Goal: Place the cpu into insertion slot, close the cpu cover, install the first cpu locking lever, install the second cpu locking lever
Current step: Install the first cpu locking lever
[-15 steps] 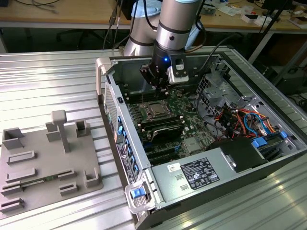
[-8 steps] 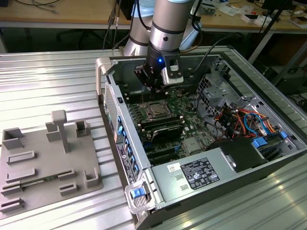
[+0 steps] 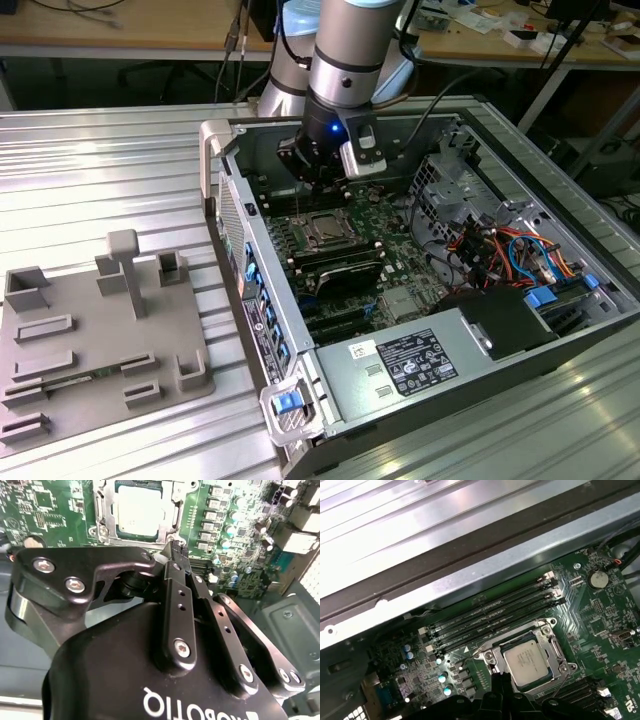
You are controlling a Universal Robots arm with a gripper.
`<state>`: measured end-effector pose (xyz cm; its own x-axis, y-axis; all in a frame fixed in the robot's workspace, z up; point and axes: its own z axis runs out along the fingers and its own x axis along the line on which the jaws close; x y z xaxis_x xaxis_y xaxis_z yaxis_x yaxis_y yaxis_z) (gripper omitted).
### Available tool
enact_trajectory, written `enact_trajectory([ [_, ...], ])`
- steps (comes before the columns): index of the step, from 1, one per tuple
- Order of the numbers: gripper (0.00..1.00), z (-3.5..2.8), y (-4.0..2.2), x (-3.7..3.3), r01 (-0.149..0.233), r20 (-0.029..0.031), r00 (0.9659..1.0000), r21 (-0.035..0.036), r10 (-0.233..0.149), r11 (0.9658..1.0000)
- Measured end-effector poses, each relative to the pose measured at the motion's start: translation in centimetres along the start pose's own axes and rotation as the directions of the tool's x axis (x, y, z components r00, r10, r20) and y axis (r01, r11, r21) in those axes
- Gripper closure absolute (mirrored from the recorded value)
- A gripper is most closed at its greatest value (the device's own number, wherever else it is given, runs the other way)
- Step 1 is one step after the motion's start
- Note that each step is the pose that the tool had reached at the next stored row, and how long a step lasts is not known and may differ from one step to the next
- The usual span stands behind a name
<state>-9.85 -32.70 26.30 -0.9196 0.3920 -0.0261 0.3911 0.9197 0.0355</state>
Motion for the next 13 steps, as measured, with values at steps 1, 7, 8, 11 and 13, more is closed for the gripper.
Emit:
enact_trajectory([
  [1, 0.89, 0.00, -0.04, 0.10, 0.005, -0.0004, 1.0000, -0.0010, -0.005, 1.0000],
  [7, 0.89, -0.02, -0.46, 1.08, 0.028, -0.0030, 0.9996, -0.0060, -0.028, 0.9996],
  [8, 0.89, -0.02, -0.54, 1.25, 0.036, -0.0034, 0.9994, -0.0069, -0.036, 0.9993],
  [11, 0.89, -0.02, -0.70, 1.61, 0.051, -0.0047, 0.9987, -0.0090, -0.051, 0.9986],
  [13, 0.89, -0.02, -0.84, 1.91, 0.062, -0.0062, 0.9980, -0.0123, -0.062, 0.9980],
])
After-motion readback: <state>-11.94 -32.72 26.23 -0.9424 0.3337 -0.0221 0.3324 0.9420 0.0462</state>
